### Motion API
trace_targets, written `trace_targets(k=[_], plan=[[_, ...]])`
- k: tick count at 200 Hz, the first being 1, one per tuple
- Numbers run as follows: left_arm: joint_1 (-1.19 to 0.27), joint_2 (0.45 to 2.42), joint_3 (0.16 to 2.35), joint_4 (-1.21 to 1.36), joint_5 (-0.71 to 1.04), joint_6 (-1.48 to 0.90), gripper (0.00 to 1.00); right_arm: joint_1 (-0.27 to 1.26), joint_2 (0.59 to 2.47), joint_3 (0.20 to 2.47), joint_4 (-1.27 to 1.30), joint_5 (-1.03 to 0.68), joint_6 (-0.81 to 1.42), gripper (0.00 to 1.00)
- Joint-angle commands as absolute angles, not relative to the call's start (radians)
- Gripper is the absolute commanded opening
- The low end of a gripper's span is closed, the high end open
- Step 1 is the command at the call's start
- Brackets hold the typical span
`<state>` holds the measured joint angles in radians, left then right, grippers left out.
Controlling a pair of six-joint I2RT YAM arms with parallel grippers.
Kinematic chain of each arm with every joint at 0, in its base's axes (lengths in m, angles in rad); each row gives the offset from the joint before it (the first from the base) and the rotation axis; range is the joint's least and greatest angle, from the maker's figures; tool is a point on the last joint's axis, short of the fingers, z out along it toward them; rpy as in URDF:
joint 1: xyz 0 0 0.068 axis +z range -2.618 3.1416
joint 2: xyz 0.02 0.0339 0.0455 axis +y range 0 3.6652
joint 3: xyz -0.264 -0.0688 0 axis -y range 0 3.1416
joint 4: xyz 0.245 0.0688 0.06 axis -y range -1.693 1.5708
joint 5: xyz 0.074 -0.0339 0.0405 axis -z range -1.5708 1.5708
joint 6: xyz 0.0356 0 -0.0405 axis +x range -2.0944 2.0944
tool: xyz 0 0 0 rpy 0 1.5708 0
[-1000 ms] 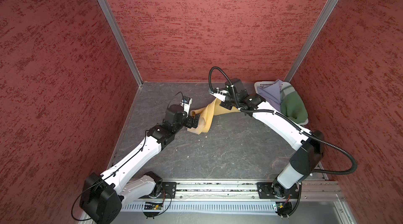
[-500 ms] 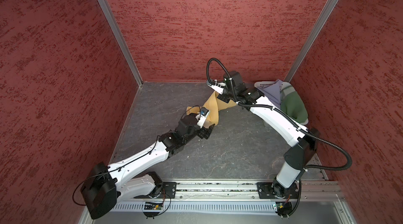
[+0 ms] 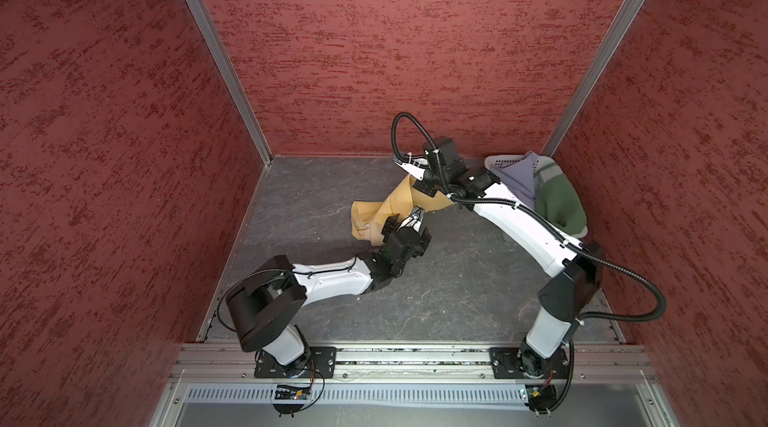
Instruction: Fold and stack the skirts
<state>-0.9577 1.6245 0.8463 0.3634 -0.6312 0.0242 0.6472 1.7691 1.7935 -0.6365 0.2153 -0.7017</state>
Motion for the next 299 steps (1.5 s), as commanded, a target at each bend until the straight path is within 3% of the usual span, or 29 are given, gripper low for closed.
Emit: trace_targets(k=[1, 66, 125, 193, 243, 299], plan=[[-0.971, 1.705, 0.885, 0.469, -0.799, -0.002, 0.74, 0.652, 1.750, 1.818, -0.617, 0.231, -0.687, 0.00], [-0.957, 1.707, 0.855, 0.504, -0.824, -0.036, 0.00, 0.615, 1.720, 1.790, -0.604, 0.240, -0.680, 0.00], [-0.850, 1.476, 0.773, 0.365, -0.582, 0.070, 0.00, 0.543, 1.679, 1.731, -0.574, 0.228, -0.656, 0.00], [-0.530, 1.155, 0.823, 0.010, -0.053, 0.145, 0.00, 0.506, 1.580, 1.585, -0.533, 0.205, -0.660, 0.00], [-0.446, 1.263, 0.902, -0.205, 0.231, 0.230, 0.00, 0.506, 1.493, 1.371, -0.477, 0.104, -0.645, 0.00], [-0.427, 1.501, 0.934, -0.189, 0.293, 0.185, 0.01, 0.498, 1.538, 1.275, -0.453, 0.116, -0.596, 0.00]])
